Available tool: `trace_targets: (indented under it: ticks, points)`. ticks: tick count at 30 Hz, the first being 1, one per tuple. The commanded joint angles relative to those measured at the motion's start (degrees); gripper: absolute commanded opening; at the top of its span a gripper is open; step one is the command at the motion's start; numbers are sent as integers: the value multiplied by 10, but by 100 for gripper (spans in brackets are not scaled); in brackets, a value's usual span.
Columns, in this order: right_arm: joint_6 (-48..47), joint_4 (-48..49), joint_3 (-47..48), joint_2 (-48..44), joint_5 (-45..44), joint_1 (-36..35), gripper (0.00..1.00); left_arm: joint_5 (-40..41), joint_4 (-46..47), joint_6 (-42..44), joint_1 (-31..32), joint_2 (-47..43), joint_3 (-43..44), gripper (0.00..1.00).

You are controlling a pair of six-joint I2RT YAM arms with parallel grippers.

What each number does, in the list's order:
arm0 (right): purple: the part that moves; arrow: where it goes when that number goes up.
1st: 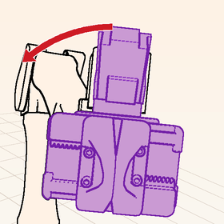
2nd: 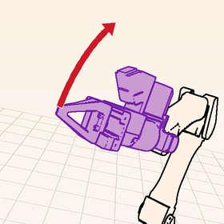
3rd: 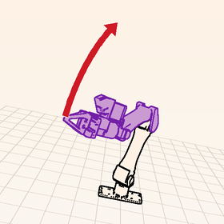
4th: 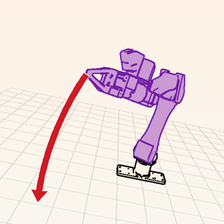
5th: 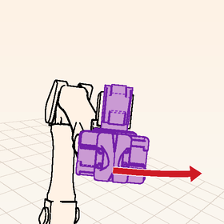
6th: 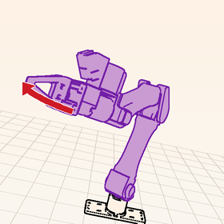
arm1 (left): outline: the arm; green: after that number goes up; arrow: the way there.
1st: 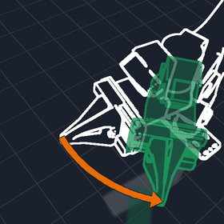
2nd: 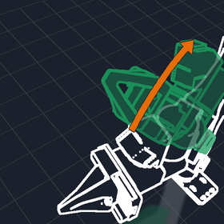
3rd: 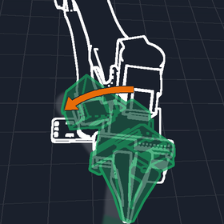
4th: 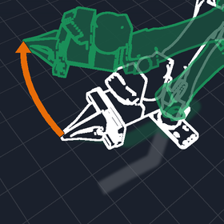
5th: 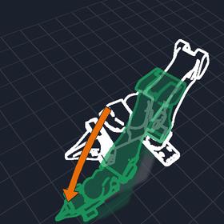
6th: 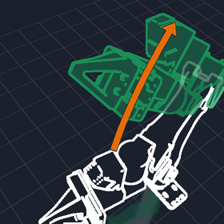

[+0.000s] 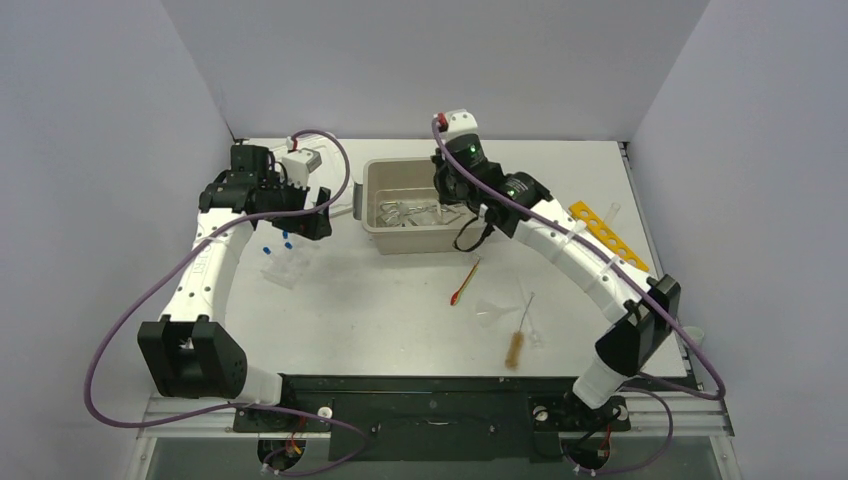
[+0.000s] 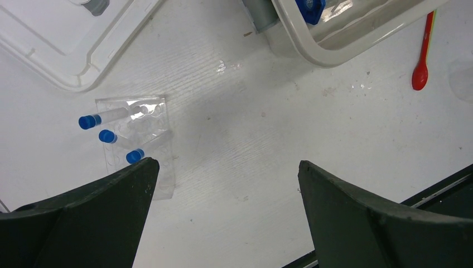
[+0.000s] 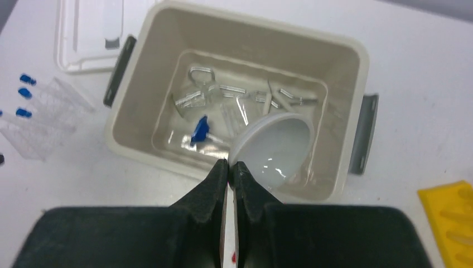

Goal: Organize the chemistry lab equipment
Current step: Place the chemistry item in the storage box.

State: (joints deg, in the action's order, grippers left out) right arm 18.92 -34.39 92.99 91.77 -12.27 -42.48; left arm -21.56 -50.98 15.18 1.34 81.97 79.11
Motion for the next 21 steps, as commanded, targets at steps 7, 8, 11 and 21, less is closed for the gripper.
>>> trace_targets:
  ticks: [7, 8, 11, 21]
  points:
    - [-75, -91, 257, 224, -84, 10, 0, -17, 1, -6, -5, 15, 38, 97]
    - [-72, -91, 258, 248, -82, 15, 0, -16, -1, -5, -5, 17, 39, 97]
    - [-53, -84, 250, 289, -78, 23, 0, -13, -1, -2, -6, 20, 41, 97]
    - [-31, -61, 242, 364, -68, 49, 0, -12, -5, 7, -6, 12, 37, 97]
